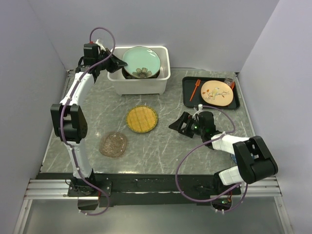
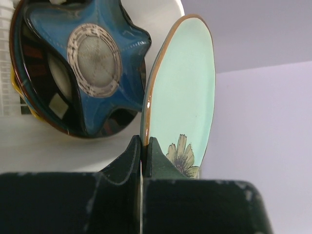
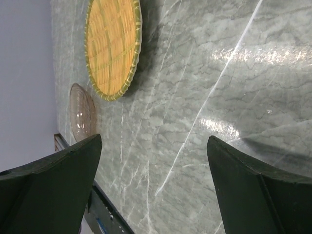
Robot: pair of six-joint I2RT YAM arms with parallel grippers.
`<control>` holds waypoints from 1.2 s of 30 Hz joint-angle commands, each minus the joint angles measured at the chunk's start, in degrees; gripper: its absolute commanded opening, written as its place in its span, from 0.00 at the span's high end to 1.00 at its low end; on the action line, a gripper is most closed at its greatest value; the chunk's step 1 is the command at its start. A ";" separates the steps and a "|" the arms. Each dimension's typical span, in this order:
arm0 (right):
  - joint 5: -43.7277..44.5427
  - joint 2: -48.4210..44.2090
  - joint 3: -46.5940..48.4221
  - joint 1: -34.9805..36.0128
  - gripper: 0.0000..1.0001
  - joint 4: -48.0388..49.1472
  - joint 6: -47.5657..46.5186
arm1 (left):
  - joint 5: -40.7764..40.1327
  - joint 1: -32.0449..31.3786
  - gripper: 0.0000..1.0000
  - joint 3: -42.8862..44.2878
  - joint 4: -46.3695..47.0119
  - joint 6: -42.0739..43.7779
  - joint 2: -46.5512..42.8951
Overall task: Place the plates into the plastic bin on the countertop
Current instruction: Place the plate in the plastic bin.
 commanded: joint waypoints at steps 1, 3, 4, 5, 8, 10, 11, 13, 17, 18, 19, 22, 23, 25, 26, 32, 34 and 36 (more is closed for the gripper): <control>-0.47 0.68 1.40 0.76 0.05 2.06 -0.06 | -0.22 0.10 0.99 6.99 7.92 -3.85 0.83; -0.38 0.77 1.48 0.85 0.05 1.88 -0.06 | -0.75 0.10 0.99 7.87 8.72 -4.38 1.62; -0.46 0.85 1.57 0.94 0.05 1.88 -0.06 | -1.19 0.10 0.99 8.40 8.89 -4.73 2.59; -0.47 0.94 1.57 0.94 0.05 1.80 -0.06 | -1.28 0.10 0.99 9.10 8.63 -4.73 3.12; -0.47 0.86 1.75 1.03 0.05 1.62 0.02 | -1.46 0.10 0.99 11.82 8.37 -5.17 5.40; -0.29 0.77 1.83 1.20 0.05 1.44 -0.06 | -1.72 0.10 0.99 13.58 8.11 -5.35 6.98; -0.29 0.77 1.92 1.20 0.05 1.27 -0.15 | -1.98 0.19 0.99 14.11 8.02 -5.44 7.51; -0.29 0.77 2.10 1.20 0.05 1.00 -0.15 | -2.68 0.19 0.99 15.00 7.84 -5.52 8.91; -0.46 0.85 2.19 1.38 0.05 0.83 -0.24 | -3.31 0.27 0.99 16.22 8.54 -6.66 11.29; -0.55 1.03 2.27 1.29 0.05 0.83 -0.24 | -2.87 0.27 0.99 16.84 8.80 -6.75 12.25; -0.55 1.03 2.27 1.29 0.05 0.83 -0.24 | -2.69 0.27 0.99 17.19 9.16 -7.02 12.61; -0.82 1.21 2.36 1.46 0.05 0.83 -0.06 | -2.69 0.27 0.99 17.11 9.95 -7.02 13.41; -0.64 1.21 2.36 1.64 0.05 0.92 0.02 | -2.69 0.27 0.99 17.11 9.95 -7.02 13.58; -0.73 1.21 2.63 1.73 0.05 0.83 -0.06 | -2.60 0.27 0.99 17.37 9.78 -6.93 14.02; -0.64 1.38 2.63 1.73 0.05 0.74 -0.06 | -2.51 0.27 0.99 17.28 9.69 -6.93 14.11; -0.82 1.73 3.07 1.99 0.05 0.57 -0.06 | -2.25 0.27 0.99 17.37 8.63 -6.23 15.34; -0.73 1.65 3.07 2.08 0.05 0.48 -0.15 | -2.07 0.27 0.98 17.28 8.46 -6.05 15.60; -0.73 1.65 3.15 2.17 0.05 0.30 -0.06 | -1.72 0.27 0.96 17.11 8.46 -6.05 15.78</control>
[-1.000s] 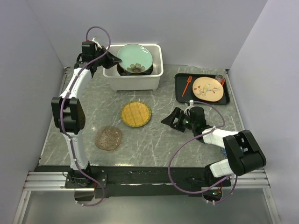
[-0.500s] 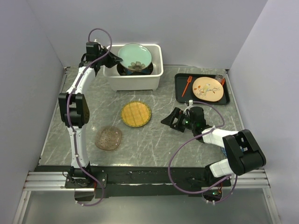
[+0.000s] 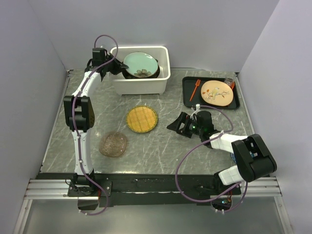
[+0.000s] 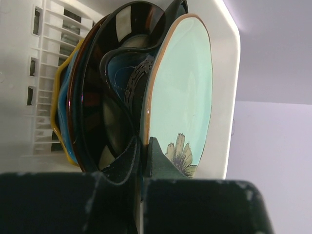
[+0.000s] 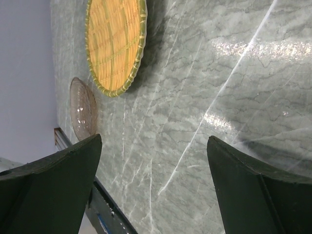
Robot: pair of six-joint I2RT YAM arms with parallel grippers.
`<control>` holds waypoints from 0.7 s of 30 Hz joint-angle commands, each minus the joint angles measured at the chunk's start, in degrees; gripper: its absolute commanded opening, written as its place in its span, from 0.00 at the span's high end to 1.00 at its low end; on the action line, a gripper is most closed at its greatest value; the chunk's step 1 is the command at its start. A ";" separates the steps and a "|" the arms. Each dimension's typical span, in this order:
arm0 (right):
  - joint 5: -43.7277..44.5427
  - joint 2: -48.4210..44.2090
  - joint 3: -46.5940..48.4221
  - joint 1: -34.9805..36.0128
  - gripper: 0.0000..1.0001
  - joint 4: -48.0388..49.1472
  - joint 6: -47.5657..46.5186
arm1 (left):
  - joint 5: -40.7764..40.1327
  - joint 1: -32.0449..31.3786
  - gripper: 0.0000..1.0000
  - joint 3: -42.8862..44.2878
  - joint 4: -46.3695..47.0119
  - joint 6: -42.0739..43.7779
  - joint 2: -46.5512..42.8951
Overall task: Place the plates into the plastic bin on the countertop
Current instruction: Place the plate in the plastic bin.
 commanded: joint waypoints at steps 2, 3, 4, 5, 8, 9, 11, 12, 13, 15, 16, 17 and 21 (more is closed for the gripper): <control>-0.34 0.25 2.08 0.62 0.05 0.76 0.04 | 3.57 0.14 0.90 4.47 7.62 -1.48 -1.88; -0.34 0.16 2.17 0.70 0.05 0.67 -0.13 | 3.48 0.14 0.87 4.47 7.19 -1.31 -1.97; -0.34 0.25 2.35 0.70 0.05 0.50 -0.22 | 3.39 0.14 0.84 4.39 7.10 -1.05 -2.14; -0.16 0.16 2.52 0.62 0.05 0.06 -0.30 | 3.31 0.14 0.77 4.12 6.92 -0.87 -2.32; -0.07 -0.19 2.96 0.62 0.05 -0.38 -0.57 | 2.78 0.23 0.63 3.94 6.13 0.36 -2.93; -0.07 -0.28 3.05 0.70 0.05 -0.47 -0.57 | 2.69 0.32 0.61 4.03 6.04 0.45 -3.28; -0.07 -0.19 3.14 0.62 0.05 -0.56 -0.57 | 2.43 0.58 0.43 3.86 5.08 0.98 -3.81; -0.07 -0.19 3.14 0.70 0.05 -0.56 -0.57 | 1.99 0.67 0.39 3.86 4.81 1.15 -4.51; -0.16 -0.28 3.14 0.70 0.05 -0.56 -0.57 | 1.81 0.84 0.36 3.94 4.55 1.33 -4.78; -0.16 -0.45 3.05 0.70 0.05 -0.38 -0.48 | 1.55 1.11 0.32 3.86 3.85 1.77 -6.00; -0.07 -0.46 2.96 0.70 0.05 -0.47 -0.48 | 0.68 1.20 0.31 3.86 3.50 1.94 -6.62; -0.07 -0.63 2.96 0.79 0.05 -0.56 -0.48 | 0.32 1.37 0.30 2.99 3.58 2.12 -7.24; 0.02 -0.98 2.96 0.70 0.05 -0.65 -0.48 | -1.61 1.90 0.26 -0.79 5.25 2.30 -12.67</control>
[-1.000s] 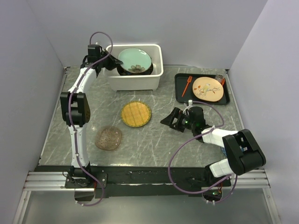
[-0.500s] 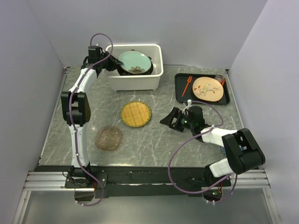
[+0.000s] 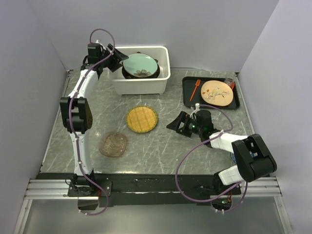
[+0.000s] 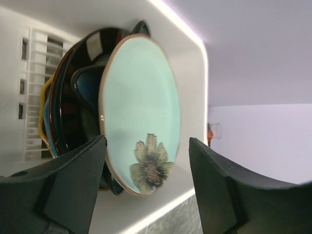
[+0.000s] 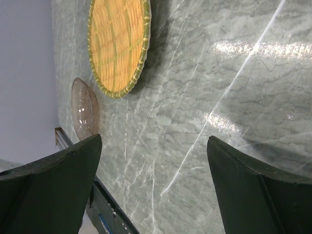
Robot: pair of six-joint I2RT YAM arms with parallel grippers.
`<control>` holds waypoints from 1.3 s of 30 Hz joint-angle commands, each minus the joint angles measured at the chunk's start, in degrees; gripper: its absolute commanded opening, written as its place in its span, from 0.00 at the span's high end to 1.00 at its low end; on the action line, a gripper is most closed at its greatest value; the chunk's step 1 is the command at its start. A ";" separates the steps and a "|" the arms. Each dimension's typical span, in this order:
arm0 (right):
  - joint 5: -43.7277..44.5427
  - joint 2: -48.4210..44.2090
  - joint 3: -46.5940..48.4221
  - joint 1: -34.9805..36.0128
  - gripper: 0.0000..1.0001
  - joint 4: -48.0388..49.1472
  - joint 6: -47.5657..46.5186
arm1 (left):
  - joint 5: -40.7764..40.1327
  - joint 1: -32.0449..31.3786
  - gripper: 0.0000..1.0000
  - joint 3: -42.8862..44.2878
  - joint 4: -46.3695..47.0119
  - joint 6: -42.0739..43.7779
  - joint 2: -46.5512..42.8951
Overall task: Place the plates into the plastic bin on the countertop
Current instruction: Place the plate in the plastic bin, then pick up the plate at the center of the board.
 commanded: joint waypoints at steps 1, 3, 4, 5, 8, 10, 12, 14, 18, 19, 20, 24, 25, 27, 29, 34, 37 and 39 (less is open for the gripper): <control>-0.01 -1.07 1.94 0.53 0.05 0.45 -0.35 | -2.38 1.00 0.26 -1.78 3.66 1.84 -10.94; -0.09 -1.16 2.20 0.62 0.05 0.27 -0.52 | -3.44 1.00 0.24 -3.72 3.66 3.07 -13.74; -0.09 -1.25 2.29 0.62 0.05 0.18 -0.44 | -3.70 1.00 0.24 -4.42 3.57 3.51 -14.72; -0.09 -1.33 2.29 0.79 0.05 0.10 -0.52 | -4.05 1.00 0.22 -5.82 3.48 4.29 -15.60; 0.17 -1.77 1.94 0.88 0.05 0.27 -0.44 | -3.88 1.00 0.19 -9.41 4.00 5.44 -20.42; 0.17 -1.60 1.85 0.88 0.05 0.45 -0.35 | -3.27 1.00 0.15 -11.97 5.49 5.71 -22.54; -0.01 -1.51 1.85 0.97 0.05 0.71 -0.17 | -1.86 1.00 0.11 -16.71 7.08 5.53 -25.70; -0.09 -1.77 1.93 1.06 0.04 0.71 -0.35 | -0.90 1.00 0.07 -21.98 9.88 5.27 -29.12; 0.52 -2.39 1.76 1.32 0.02 0.45 -0.61 | -0.01 1.00 0.01 -29.99 12.36 5.79 -34.05; 0.61 -2.56 1.67 1.41 0.01 0.36 -0.70 | 0.25 1.00 0.01 -32.26 12.18 6.14 -34.85; 0.61 -2.57 1.76 1.50 0.01 0.27 -0.70 | 0.34 1.00 0.01 -33.42 11.75 6.93 -36.51; 0.70 -2.48 1.58 1.76 0.01 0.53 -0.44 | 1.04 1.00 0.01 -41.32 12.36 8.08 -41.17; 0.70 -2.30 1.58 1.85 0.01 0.62 -0.44 | 1.13 1.00 0.01 -44.56 12.44 8.60 -42.05; 0.52 -2.04 1.58 2.02 0.01 0.89 -0.26 | 0.87 1.00 0.01 -47.48 12.27 9.57 -44.25; 0.43 -1.51 1.76 2.20 0.01 1.06 -0.17 | -0.18 1.00 0.02 -50.82 11.31 11.41 -45.74; 0.26 -0.37 1.93 2.73 0.01 1.59 0.00 | -0.02 1.00 0.03 -57.23 11.48 12.39 -47.16; 0.26 0.07 2.29 2.99 0.01 1.85 0.09 | 1.13 1.00 0.05 -60.74 12.44 11.43 -47.42; 0.26 0.25 2.37 2.99 0.01 2.12 0.09 | 1.74 1.00 0.05 -62.60 14.64 10.90 -47.42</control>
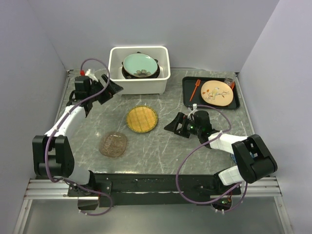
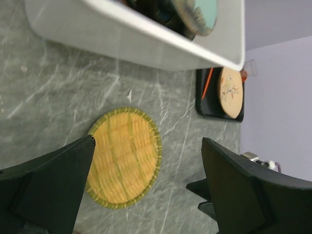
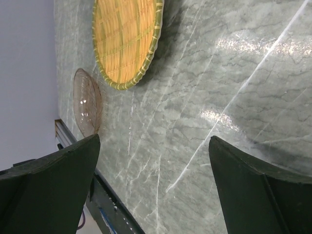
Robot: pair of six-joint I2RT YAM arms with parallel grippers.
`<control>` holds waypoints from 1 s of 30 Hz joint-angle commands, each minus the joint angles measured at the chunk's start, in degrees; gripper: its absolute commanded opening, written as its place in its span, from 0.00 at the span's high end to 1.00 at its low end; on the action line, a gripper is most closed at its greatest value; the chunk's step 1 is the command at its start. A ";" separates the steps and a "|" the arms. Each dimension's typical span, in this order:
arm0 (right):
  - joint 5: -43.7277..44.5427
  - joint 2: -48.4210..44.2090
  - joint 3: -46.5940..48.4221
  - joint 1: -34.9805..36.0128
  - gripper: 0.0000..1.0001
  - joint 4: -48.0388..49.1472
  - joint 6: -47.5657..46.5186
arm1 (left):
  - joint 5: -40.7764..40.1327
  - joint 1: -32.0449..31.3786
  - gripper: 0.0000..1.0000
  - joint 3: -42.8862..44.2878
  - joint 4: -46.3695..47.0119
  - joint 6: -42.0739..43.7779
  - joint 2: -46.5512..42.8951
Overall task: Place the plates into the plastic bin on the countertop
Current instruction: Pick up the plate at the center of the board.
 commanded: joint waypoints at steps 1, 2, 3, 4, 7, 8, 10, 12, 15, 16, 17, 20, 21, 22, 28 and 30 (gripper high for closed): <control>0.06 1.16 2.31 0.67 0.01 2.62 0.13 | 1.94 -0.20 0.06 -4.40 4.61 0.66 -1.79; -0.03 1.34 2.31 0.67 0.01 2.62 0.13 | 1.94 -0.20 0.06 -4.84 4.35 0.75 -1.44; -0.11 1.43 2.31 0.76 0.01 2.62 0.13 | 1.68 -0.20 0.07 -5.20 4.09 0.93 -1.09; -0.20 1.69 2.31 0.68 0.01 2.88 0.22 | 1.51 -0.11 0.07 -5.98 4.08 1.19 -0.82; -0.38 2.31 2.83 0.76 0.02 2.89 0.31 | 2.64 -0.20 0.09 -7.48 5.66 0.23 1.02; -0.38 2.40 3.01 0.76 0.02 2.80 0.40 | 3.60 -0.20 0.11 -7.75 6.36 -0.12 2.51; -0.73 3.18 3.36 0.76 0.02 3.32 0.48 | 4.31 -0.20 0.13 -8.53 7.33 -0.65 4.18; -0.90 3.71 3.54 0.76 0.02 3.41 0.57 | 4.93 -0.29 0.15 -9.33 8.73 -1.09 6.47; -0.91 3.89 4.06 0.85 0.03 2.80 0.23 | 7.03 -0.29 0.17 -9.77 9.62 -1.27 9.72; -0.82 4.07 4.59 0.76 0.02 2.19 0.05 | 7.74 -0.29 0.17 -9.86 10.66 -1.88 11.30; -1.08 4.15 4.68 0.76 0.02 2.35 0.13 | 9.14 -0.29 0.18 -10.03 11.55 -2.32 12.01; -1.52 4.33 4.15 0.76 0.03 3.24 0.58 | 10.03 -0.46 0.20 -11.09 14.01 -3.38 14.21; -1.43 4.33 4.15 0.76 0.02 2.97 0.49 | 10.12 -0.64 0.20 -12.05 14.71 -3.64 14.47; -1.35 4.16 3.98 0.76 0.03 2.80 0.31 | 10.20 -0.72 0.21 -12.49 15.68 -4.16 14.91; -1.52 4.59 3.98 0.85 0.03 3.50 0.66 | 10.29 -1.69 0.25 -13.11 16.74 -3.99 16.49; -1.52 4.33 3.89 0.76 0.03 3.32 0.57 | 9.86 -2.30 0.27 -13.02 16.30 -3.56 16.85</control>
